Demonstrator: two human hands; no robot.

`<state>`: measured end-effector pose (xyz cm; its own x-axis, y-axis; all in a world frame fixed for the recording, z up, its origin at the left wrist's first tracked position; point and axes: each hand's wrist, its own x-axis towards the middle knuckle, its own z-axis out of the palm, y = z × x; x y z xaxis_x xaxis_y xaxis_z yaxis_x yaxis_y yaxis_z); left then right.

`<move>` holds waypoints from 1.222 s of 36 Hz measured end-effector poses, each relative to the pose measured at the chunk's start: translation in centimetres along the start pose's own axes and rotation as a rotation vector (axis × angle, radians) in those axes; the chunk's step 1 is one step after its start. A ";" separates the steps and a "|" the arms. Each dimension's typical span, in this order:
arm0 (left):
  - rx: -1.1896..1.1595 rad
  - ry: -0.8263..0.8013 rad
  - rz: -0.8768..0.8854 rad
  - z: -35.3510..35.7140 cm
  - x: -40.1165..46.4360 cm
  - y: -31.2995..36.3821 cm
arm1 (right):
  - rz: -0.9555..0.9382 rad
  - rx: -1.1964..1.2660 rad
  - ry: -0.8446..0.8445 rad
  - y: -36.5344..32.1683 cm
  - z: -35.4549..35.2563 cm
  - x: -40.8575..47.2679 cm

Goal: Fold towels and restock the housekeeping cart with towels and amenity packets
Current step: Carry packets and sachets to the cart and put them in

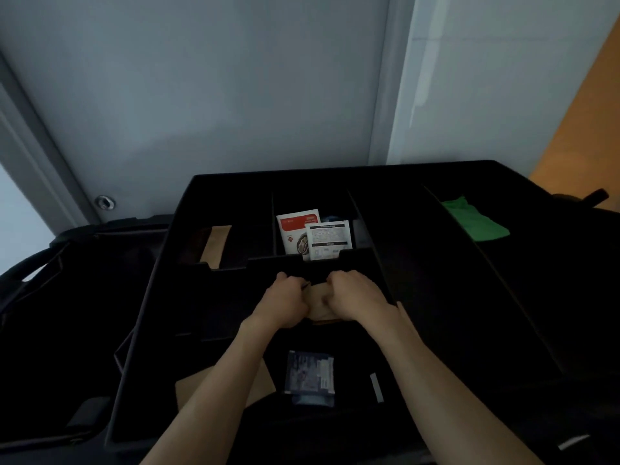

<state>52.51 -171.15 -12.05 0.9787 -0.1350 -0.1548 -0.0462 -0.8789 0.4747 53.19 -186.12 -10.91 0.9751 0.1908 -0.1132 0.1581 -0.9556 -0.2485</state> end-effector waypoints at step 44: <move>0.273 -0.068 0.461 0.6 -8.7 -0.2 | -0.023 0.457 -0.079 0.7 2.6 -9.9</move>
<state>43.89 -170.08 -11.34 0.8300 -0.5561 -0.0432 -0.5270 -0.8072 0.2659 43.21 -188.10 -12.41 0.9545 0.2440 -0.1712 0.0774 -0.7577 -0.6480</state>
